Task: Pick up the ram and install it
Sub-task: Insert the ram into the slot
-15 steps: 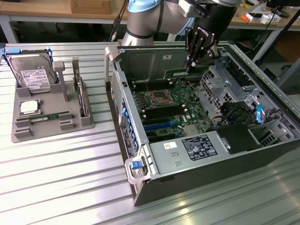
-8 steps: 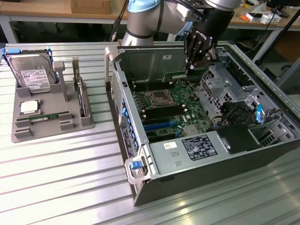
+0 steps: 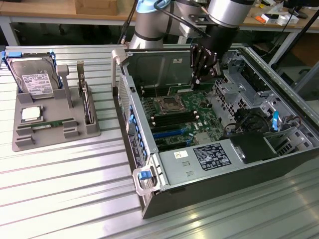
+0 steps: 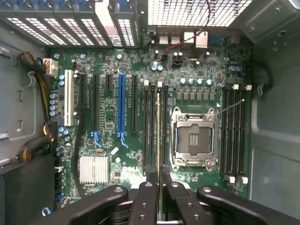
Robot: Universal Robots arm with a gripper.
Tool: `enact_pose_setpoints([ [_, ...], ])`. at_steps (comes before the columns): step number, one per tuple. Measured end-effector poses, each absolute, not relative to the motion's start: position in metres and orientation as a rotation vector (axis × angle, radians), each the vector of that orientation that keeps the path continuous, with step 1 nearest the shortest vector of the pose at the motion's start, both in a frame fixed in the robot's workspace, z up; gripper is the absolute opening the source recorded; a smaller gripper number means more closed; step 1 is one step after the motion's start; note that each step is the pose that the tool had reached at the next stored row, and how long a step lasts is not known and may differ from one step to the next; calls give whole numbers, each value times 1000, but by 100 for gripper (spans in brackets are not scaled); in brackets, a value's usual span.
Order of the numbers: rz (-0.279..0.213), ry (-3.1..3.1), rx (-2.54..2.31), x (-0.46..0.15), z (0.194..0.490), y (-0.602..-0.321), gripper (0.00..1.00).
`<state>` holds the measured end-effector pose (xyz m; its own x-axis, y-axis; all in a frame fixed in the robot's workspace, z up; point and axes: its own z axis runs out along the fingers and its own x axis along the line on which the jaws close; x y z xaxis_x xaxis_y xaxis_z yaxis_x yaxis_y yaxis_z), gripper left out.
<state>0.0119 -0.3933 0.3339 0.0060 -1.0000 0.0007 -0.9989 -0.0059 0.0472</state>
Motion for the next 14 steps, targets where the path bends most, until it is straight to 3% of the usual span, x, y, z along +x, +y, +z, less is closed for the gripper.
enact_pose_setpoints([
  [14,-22,-2229,2138,4,288,-405,13],
])
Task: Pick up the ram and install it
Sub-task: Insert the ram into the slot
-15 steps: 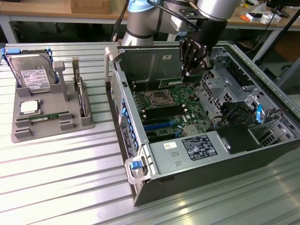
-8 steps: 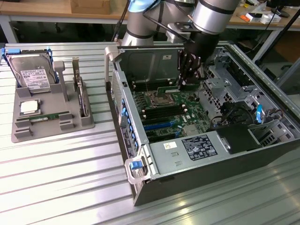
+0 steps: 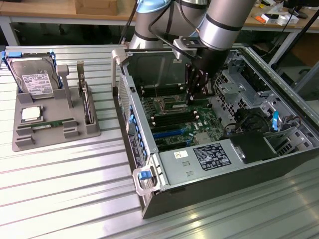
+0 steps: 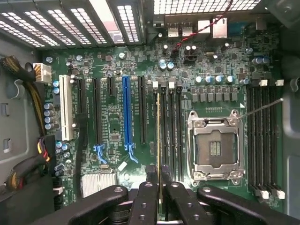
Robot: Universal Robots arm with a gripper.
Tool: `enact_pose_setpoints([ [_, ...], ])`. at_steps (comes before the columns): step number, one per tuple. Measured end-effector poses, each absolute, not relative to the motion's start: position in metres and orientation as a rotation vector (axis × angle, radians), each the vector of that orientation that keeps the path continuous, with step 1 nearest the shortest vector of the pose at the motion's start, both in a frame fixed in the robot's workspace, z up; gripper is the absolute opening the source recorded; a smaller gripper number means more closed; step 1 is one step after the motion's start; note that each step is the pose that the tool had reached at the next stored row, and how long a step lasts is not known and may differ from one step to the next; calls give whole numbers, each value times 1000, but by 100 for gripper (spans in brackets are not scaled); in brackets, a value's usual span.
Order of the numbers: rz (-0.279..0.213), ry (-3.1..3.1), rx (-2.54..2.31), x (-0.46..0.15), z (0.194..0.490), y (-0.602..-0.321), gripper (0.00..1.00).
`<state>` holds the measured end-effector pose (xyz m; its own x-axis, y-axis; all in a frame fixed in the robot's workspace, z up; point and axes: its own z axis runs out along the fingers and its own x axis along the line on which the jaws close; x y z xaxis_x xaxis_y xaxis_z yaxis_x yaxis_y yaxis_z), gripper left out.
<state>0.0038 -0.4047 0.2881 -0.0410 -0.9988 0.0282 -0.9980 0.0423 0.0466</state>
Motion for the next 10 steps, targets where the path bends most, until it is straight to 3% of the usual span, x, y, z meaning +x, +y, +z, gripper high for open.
enact_pose_setpoints([
  [10,-20,-2186,2182,-2,253,-406,13],
])
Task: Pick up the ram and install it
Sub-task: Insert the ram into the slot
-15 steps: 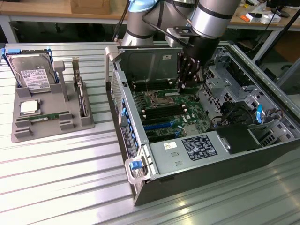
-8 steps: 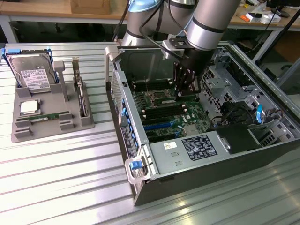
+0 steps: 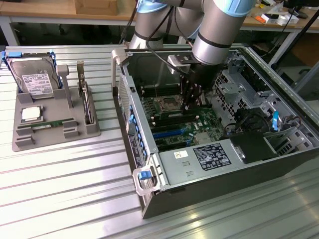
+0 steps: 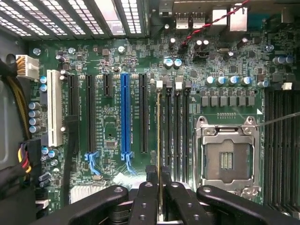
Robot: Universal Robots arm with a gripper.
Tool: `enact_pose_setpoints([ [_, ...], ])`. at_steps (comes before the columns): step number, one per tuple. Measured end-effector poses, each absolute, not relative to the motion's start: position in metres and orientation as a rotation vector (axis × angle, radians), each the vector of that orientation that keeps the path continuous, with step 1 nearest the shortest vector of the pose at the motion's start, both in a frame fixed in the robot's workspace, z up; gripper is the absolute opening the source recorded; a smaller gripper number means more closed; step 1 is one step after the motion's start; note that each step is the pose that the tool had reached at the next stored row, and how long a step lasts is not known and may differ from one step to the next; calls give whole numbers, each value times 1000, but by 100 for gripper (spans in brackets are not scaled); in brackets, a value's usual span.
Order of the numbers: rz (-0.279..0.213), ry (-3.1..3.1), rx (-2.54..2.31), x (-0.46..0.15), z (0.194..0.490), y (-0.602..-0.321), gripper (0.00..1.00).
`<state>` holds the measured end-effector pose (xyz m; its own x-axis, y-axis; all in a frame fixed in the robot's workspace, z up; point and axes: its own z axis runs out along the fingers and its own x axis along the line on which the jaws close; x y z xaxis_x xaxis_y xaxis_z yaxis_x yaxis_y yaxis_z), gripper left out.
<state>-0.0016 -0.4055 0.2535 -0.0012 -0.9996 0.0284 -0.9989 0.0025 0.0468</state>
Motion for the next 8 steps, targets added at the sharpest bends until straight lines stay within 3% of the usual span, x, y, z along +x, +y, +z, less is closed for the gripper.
enact_pose_setpoints([
  [8,-20,-2208,2159,-7,242,-406,13],
])
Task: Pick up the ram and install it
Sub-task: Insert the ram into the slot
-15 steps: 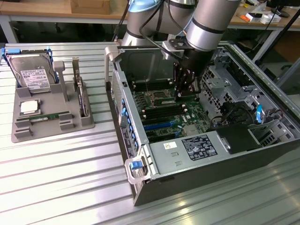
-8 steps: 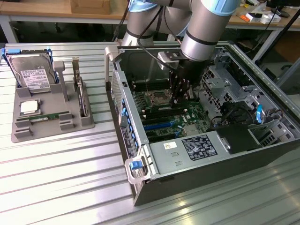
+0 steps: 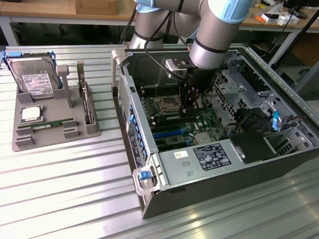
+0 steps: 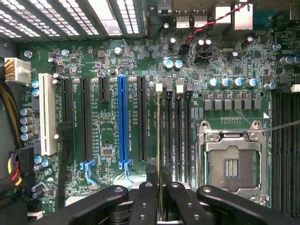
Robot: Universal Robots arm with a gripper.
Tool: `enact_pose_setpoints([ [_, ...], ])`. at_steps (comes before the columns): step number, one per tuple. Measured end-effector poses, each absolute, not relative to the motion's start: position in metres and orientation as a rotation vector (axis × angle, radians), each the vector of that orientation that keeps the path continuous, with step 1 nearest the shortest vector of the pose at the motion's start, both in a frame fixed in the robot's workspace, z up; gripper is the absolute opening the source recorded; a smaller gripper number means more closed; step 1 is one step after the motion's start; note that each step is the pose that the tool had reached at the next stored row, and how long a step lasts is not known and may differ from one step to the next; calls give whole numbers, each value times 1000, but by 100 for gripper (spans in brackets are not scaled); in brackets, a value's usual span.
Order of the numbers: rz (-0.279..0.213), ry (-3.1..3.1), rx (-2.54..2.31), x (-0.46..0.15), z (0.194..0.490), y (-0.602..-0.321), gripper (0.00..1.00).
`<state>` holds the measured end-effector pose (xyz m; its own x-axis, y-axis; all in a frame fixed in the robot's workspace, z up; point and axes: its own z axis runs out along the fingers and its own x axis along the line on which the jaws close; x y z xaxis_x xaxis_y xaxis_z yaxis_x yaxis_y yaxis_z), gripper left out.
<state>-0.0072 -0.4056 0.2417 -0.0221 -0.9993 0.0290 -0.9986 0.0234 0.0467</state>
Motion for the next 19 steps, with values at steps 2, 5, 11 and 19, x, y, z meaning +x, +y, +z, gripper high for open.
enact_pose_setpoints([
  [2,-20,-2208,2159,-7,241,-406,13],
  [5,-20,-2206,2161,-7,239,-406,13],
  [11,-19,-2186,2181,-6,237,-404,13],
  [19,-19,-2188,2179,-7,233,-400,13],
])
